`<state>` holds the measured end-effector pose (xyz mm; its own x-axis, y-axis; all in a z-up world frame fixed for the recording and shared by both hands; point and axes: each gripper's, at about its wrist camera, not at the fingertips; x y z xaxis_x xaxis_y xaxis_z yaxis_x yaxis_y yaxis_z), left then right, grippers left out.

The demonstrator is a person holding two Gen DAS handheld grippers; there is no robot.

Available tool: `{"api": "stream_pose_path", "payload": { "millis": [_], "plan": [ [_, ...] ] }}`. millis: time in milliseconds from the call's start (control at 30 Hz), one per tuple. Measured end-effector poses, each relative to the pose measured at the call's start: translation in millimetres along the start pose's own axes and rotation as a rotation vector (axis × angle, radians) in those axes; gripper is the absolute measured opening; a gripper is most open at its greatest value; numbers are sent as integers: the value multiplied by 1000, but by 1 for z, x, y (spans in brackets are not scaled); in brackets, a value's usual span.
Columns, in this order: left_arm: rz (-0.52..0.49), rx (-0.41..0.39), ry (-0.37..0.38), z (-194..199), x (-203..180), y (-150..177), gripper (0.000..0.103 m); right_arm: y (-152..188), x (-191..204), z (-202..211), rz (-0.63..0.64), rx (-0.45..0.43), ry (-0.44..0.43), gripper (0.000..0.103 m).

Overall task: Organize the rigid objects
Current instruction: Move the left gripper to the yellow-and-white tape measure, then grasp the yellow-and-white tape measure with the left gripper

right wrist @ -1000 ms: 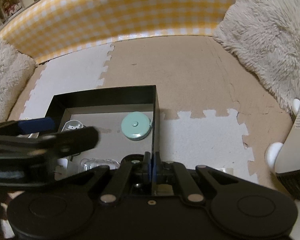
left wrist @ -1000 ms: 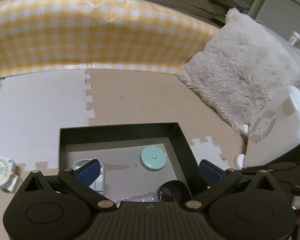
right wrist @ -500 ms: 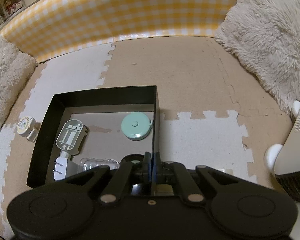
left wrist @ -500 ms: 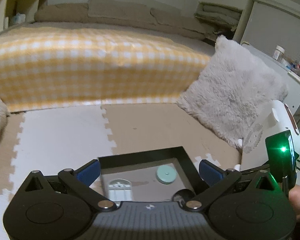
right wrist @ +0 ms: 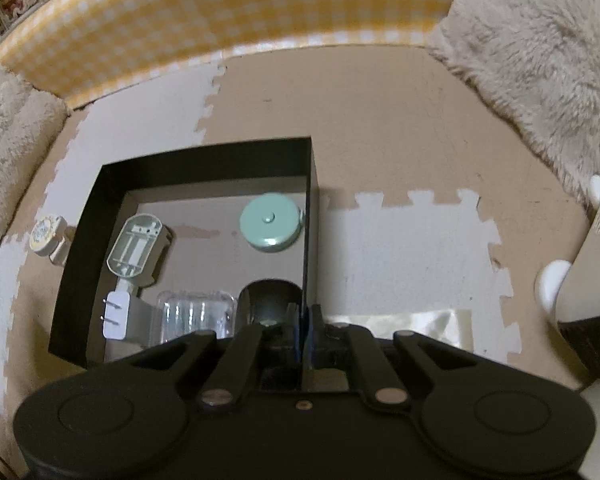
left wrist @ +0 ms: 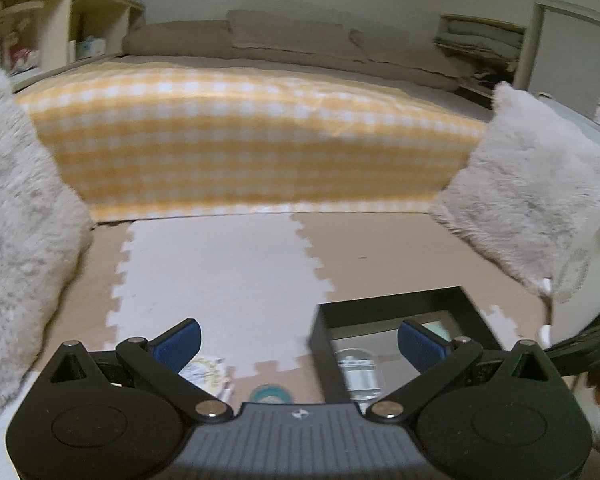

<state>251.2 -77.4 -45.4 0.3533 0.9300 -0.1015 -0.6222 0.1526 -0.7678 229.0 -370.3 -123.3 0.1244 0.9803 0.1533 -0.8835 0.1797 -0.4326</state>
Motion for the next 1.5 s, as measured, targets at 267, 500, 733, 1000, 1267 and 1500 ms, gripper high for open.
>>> {"api": "stream_pose_path", "payload": {
  "millis": [267,500,733,1000,1267,1500],
  "plan": [
    [13,18,-134,-18,46,9,103,1,5,-4,38,26,24,5],
    [42,48,-172,-37,71,22,103,2,4,-5,34,32,20,6],
    [-83,50,-153,-60,62,37,103,2,6,-7,45,39,25,6],
    [-101,71,-110,-79,63,44,79,2,6,-7,46,40,25,6],
    [-119,102,-102,-92,60,48,57,2,6,-7,47,40,26,6],
    [-115,112,-108,-93,60,48,56,2,6,-7,48,40,26,6]
  ]
}}
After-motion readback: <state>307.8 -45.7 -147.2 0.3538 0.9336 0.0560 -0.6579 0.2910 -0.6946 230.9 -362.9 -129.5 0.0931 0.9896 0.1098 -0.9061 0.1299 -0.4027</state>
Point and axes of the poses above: each gripper's, at about its wrist camera, not at the fingertips, and z roughly against the way its jaws point, x to its left, y to its underside, and after that the axes turned 1 degree about -y, right-handed
